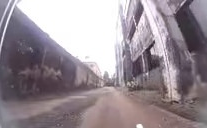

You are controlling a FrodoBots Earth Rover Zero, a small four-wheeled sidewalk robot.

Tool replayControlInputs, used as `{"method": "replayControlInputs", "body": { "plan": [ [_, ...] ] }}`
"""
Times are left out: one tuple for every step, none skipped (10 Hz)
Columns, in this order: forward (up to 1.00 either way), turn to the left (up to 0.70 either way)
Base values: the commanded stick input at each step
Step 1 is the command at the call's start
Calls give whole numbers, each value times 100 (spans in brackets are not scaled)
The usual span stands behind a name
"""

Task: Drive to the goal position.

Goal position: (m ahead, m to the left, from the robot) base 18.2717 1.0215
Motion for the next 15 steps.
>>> {"method": "replayControlInputs", "body": {
  "plan": [
    [100, 0],
    [100, 0],
    [100, 0],
    [100, 0],
    [100, 0],
    [100, 0],
    [100, 0],
    [100, 0],
    [100, 0],
    [100, 0],
    [100, 0],
    [100, 0],
    [100, -12],
    [100, -37],
    [100, -40]
  ]
}}
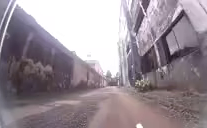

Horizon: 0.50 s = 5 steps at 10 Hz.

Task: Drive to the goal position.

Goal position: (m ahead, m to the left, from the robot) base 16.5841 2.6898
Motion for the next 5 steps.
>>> {"method": "replayControlInputs", "body": {
  "plan": [
    [100, -40],
    [100, -40],
    [100, -40],
    [100, -36],
    [100, -23]
  ]
}}
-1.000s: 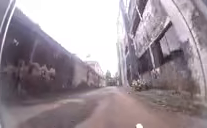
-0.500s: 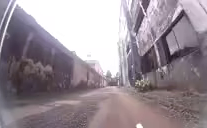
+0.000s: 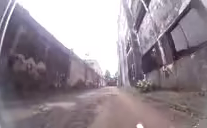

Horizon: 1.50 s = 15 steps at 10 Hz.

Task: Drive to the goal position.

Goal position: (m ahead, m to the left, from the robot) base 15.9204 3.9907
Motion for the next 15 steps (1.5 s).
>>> {"method": "replayControlInputs", "body": {
  "plan": [
    [100, -11],
    [100, 0],
    [100, 0],
    [100, 0],
    [100, 0],
    [100, 0],
    [100, 0],
    [100, 0],
    [100, 0],
    [100, 0],
    [100, 0],
    [99, 0],
    [99, 0],
    [99, 0],
    [99, 0]
  ]
}}
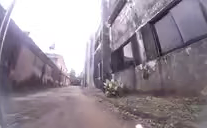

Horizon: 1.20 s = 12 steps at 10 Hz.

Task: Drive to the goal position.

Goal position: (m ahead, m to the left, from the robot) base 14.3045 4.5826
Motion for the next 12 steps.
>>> {"method": "replayControlInputs", "body": {
  "plan": [
    [99, 0],
    [99, 0],
    [99, 27],
    [99, 38],
    [99, 40],
    [99, 40],
    [99, 40],
    [99, 40],
    [99, 40],
    [100, 40],
    [100, 21],
    [100, 0]
  ]
}}
